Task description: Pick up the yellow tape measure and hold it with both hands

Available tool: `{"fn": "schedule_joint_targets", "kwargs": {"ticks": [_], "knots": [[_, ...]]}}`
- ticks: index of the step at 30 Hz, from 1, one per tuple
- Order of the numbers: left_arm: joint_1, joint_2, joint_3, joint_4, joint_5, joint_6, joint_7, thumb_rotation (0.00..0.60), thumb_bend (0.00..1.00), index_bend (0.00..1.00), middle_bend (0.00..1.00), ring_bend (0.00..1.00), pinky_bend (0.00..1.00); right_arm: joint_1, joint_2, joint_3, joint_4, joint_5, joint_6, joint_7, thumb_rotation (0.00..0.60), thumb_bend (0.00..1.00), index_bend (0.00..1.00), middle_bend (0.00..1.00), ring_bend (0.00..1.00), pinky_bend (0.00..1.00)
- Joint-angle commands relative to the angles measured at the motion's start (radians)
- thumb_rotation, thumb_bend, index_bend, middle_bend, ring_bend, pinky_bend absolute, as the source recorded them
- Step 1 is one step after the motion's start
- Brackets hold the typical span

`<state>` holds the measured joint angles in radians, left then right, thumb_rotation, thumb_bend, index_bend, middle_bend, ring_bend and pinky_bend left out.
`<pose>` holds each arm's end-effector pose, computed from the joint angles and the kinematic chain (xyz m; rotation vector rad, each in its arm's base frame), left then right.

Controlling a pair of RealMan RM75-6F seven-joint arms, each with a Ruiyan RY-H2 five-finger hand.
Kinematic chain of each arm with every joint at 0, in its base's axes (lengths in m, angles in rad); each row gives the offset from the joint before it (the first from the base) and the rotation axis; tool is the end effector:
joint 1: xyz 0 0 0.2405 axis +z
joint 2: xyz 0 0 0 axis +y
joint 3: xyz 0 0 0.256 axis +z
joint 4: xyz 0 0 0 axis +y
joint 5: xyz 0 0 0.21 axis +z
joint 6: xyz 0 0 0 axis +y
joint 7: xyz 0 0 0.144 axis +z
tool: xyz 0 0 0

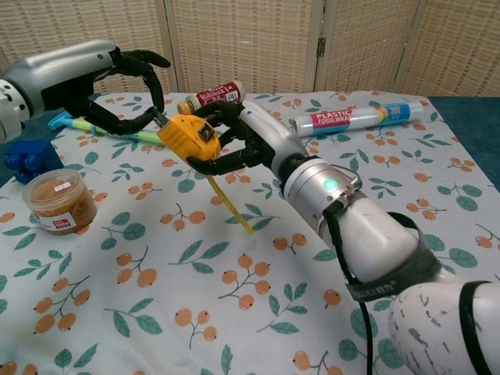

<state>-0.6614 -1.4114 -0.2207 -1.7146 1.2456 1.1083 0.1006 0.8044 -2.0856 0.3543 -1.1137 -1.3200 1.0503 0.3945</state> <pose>-0.1207 0.3218 0.0406 -1.7213 -1.0969 -1.2954 -0.0426 -0.3275 -0.1190 1.4893 -1.6582 1.6812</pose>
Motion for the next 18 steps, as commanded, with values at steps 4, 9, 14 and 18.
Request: {"fn": "schedule_joint_targets", "kwargs": {"ticks": [4, 9, 14, 18], "knots": [[0.002, -0.014, 0.002, 0.017, 0.007, 0.006, -0.014, 0.600, 0.51, 0.57, 0.15, 0.12, 0.00, -0.001, 0.003, 0.000, -0.003, 0.003, 0.000, -0.009, 0.600, 0.37, 0.59, 0.51, 0.41, 0.12], [0.006, -0.015, 0.001, 0.026, 0.015, 0.014, -0.029, 0.600, 0.55, 0.60, 0.18, 0.14, 0.00, -0.004, 0.013, 0.002, -0.012, 0.009, 0.000, -0.021, 0.600, 0.37, 0.59, 0.51, 0.41, 0.12], [0.018, -0.011, -0.007, 0.036, 0.028, 0.041, -0.053, 0.600, 0.56, 0.61, 0.19, 0.15, 0.00, -0.013, 0.035, -0.009, -0.030, 0.007, -0.001, -0.038, 0.600, 0.37, 0.59, 0.51, 0.41, 0.12], [0.035, 0.008, -0.017, 0.050, 0.040, 0.068, -0.088, 0.600, 0.56, 0.61, 0.19, 0.15, 0.00, -0.033, 0.079, -0.027, -0.060, 0.004, -0.003, -0.057, 0.600, 0.37, 0.59, 0.51, 0.41, 0.12]]}}
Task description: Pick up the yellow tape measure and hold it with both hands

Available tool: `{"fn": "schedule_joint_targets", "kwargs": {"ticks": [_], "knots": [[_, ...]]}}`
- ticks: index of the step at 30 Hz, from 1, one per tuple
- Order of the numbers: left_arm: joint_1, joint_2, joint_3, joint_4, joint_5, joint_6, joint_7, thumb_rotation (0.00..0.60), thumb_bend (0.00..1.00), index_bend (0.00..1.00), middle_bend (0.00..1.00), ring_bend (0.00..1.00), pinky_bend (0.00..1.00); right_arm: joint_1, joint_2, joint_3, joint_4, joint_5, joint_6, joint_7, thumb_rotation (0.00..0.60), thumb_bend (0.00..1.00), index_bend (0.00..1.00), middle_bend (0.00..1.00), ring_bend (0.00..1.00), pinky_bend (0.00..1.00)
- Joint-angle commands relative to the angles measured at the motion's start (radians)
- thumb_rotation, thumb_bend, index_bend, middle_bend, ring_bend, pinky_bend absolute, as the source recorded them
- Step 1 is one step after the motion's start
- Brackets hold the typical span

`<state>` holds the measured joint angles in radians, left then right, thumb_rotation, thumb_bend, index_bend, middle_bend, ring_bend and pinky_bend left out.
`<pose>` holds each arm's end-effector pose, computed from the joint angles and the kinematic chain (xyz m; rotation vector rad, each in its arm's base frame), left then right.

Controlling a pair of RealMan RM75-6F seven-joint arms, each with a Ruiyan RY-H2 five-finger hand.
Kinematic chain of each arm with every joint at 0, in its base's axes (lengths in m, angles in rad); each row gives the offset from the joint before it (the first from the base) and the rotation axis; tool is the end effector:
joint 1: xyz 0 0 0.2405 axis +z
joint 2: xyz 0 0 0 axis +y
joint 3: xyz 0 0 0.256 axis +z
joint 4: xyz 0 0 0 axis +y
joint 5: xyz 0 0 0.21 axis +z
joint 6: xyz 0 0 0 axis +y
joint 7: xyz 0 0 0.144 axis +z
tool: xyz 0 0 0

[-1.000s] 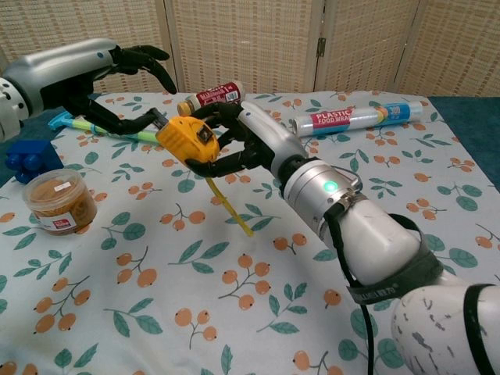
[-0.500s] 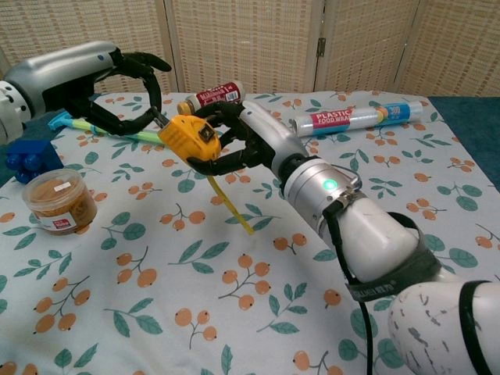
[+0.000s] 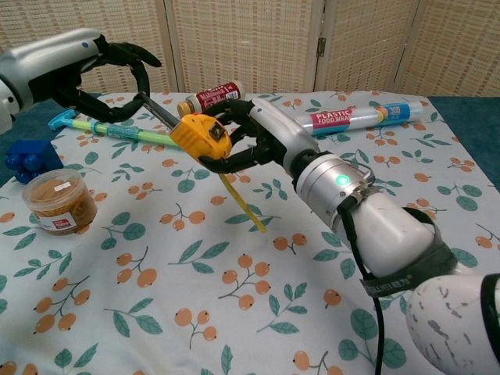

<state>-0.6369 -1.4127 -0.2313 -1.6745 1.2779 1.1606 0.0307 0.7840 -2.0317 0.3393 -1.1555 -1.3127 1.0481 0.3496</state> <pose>-0.1310 0.3269 0.0516 -1.6397 -1.0901 -1.3571 -0.0549 -0.3306 -0.1079 1.5148 -1.6068 1.6403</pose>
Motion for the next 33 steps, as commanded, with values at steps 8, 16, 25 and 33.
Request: {"fn": "schedule_joint_targets", "kwargs": {"ticks": [8, 16, 25, 33], "knots": [[0.053, 0.064, -0.016, 0.080, 0.006, 0.038, -0.131, 0.600, 0.55, 0.60, 0.21, 0.17, 0.00, -0.084, 0.172, -0.059, -0.124, -0.011, 0.011, -0.038, 0.600, 0.37, 0.59, 0.51, 0.42, 0.12], [0.094, 0.107, -0.031, 0.157, -0.028, 0.020, -0.286, 0.600, 0.56, 0.60, 0.21, 0.17, 0.00, -0.170, 0.312, -0.109, -0.221, -0.014, 0.043, -0.033, 0.600, 0.37, 0.59, 0.51, 0.43, 0.12], [0.117, 0.113, -0.031, 0.259, -0.019, 0.011, -0.396, 0.600, 0.56, 0.60, 0.21, 0.17, 0.00, -0.274, 0.445, -0.183, -0.261, -0.047, 0.098, 0.023, 0.600, 0.37, 0.59, 0.51, 0.43, 0.12], [0.120, 0.111, -0.021, 0.300, 0.008, -0.004, -0.448, 0.600, 0.55, 0.60, 0.21, 0.17, 0.00, -0.334, 0.521, -0.226, -0.262, -0.072, 0.123, 0.068, 0.600, 0.37, 0.59, 0.51, 0.43, 0.12]]}}
